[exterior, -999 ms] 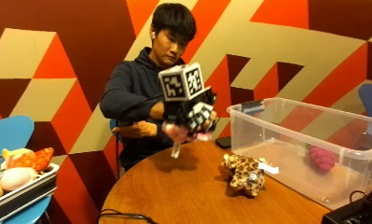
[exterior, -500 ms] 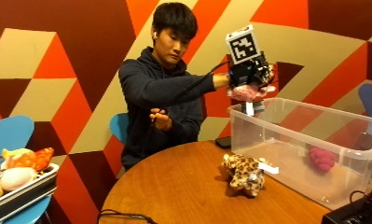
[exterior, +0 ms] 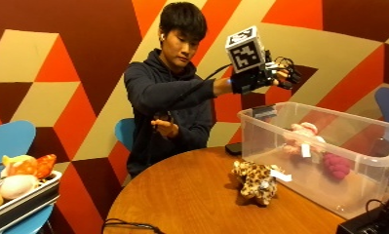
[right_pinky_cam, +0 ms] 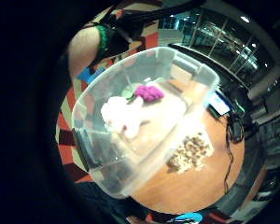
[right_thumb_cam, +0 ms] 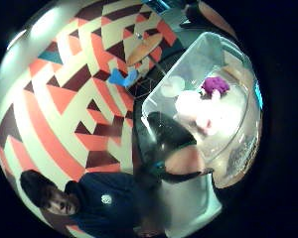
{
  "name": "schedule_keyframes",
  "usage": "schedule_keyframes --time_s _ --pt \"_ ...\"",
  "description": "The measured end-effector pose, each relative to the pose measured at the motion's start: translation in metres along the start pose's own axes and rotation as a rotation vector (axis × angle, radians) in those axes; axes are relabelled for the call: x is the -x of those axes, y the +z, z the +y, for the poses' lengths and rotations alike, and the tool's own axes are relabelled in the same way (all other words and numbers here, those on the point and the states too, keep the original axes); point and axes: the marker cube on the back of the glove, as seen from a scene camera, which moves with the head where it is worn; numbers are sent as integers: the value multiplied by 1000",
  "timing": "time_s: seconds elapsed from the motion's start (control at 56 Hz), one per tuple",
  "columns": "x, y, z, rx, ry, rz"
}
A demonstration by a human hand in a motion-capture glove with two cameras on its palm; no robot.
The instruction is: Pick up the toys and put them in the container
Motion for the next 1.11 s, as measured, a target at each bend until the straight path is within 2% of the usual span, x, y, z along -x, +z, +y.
schedule_keyframes --time_s 0.071,0.286,0.41,0.517,0.803,0.964,1.106 --pt "-19 -12 22 -24 -1 55" --pt "-113 -34 73 -69 184 212" --pt "-171 0 96 139 248 353" --pt "-190 41 105 300 286 388" --pt "-215 124 99 453 347 339" --pt "-227 136 94 390 320 317" --pt "-232 137 91 250 306 267"
